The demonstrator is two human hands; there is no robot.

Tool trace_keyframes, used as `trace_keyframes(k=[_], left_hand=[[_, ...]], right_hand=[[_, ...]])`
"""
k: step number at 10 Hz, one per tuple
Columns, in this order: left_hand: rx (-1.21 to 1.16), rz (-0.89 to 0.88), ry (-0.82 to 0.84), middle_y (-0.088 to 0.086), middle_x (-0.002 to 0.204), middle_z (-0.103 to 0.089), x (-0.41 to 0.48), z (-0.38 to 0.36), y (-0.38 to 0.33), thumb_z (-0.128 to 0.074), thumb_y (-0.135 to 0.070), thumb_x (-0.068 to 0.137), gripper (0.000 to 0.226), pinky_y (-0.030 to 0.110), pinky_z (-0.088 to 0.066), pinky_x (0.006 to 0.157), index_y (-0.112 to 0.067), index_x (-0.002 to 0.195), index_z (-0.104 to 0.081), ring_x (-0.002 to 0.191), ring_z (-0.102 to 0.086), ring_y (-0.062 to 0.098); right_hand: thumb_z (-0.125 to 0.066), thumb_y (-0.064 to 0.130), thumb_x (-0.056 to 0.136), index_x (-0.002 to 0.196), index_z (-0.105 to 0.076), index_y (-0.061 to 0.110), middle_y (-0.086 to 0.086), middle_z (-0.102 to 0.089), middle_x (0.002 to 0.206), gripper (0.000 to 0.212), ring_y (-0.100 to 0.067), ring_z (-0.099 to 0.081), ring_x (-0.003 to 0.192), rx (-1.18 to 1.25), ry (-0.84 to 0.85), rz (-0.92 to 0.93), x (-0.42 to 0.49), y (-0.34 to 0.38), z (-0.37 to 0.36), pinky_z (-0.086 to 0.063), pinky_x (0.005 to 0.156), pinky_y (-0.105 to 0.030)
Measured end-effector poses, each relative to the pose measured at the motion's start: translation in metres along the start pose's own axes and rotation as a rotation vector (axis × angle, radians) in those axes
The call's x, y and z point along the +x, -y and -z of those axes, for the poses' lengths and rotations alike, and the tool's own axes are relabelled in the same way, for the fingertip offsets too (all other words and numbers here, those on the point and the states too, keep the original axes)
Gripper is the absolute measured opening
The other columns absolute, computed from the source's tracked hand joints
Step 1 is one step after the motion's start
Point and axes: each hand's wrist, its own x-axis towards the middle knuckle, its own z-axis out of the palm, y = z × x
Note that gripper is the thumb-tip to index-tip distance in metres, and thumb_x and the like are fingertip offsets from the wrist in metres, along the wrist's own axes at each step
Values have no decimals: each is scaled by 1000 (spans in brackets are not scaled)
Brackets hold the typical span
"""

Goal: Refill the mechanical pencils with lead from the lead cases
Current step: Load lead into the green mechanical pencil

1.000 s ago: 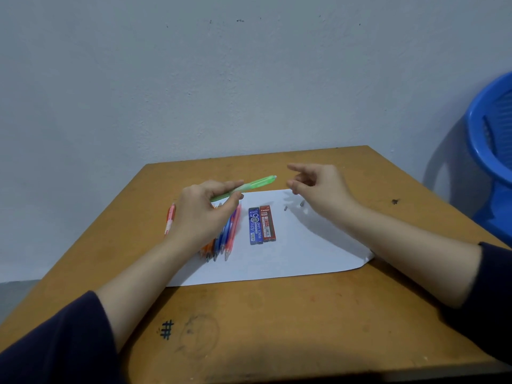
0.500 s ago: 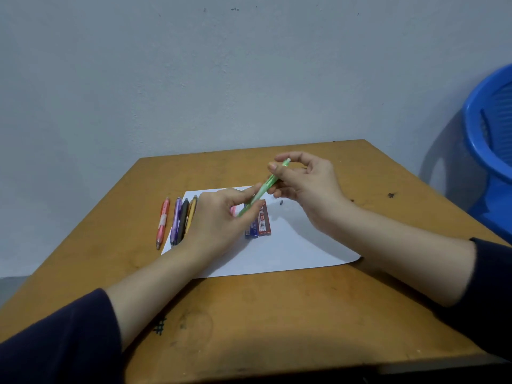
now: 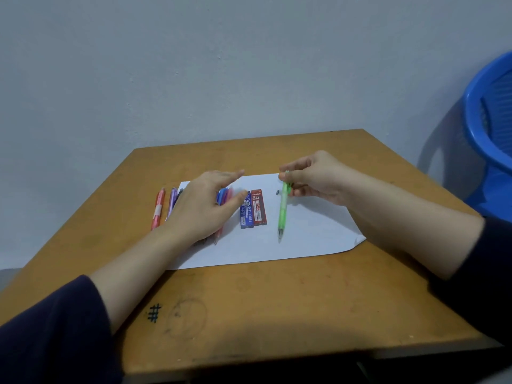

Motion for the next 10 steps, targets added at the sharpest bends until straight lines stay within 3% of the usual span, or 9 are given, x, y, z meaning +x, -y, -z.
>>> trace_keyframes(k=[1,2,4,6,10], left_hand=[[124,19,111,-5,148,-41,4,-4,9,-52,-33,96,52,20,-22,106,-21,145,-41,139,-30,8],[166,98,193,-3,156,-27,5,-6,13,-45,-35,99,55,26,-14,115,-18,149,-29,145,-18,9],[171,167,276,-3,158,-21,8,-7,18,-38,-37,100,55,36,-16,119,-18,150,-25,146,-14,11],[229,186,325,-3,158,-21,8,-7,18,-37,-39,101,54,36,-15,119,-20,150,-26,146,-16,13],[246,190,349,-4,158,-20,8,-5,14,-37,-40,100,55,35,-15,119,-20,150,-26,145,-17,13]], right_hand=[[-70,0,82,109,-60,-4,-9,-65,61,30,-9,-52,37,-94,-30,9,1,-2,-1,-52,49,-18],[-73,0,79,101,-62,-8,-3,-61,45,26,-10,-50,34,-151,-47,7,1,-5,-2,-52,48,-22],[-72,3,81,100,-66,-4,2,-64,48,21,-11,-56,44,-275,-48,19,5,-9,-4,-59,63,-26],[-71,4,82,99,-65,0,2,-63,46,19,-11,-57,42,-339,-66,23,7,-10,-4,-57,61,-23],[-74,12,80,103,-66,2,-9,-68,60,26,-17,-62,51,-437,-96,38,10,-11,-4,-59,76,-36]])
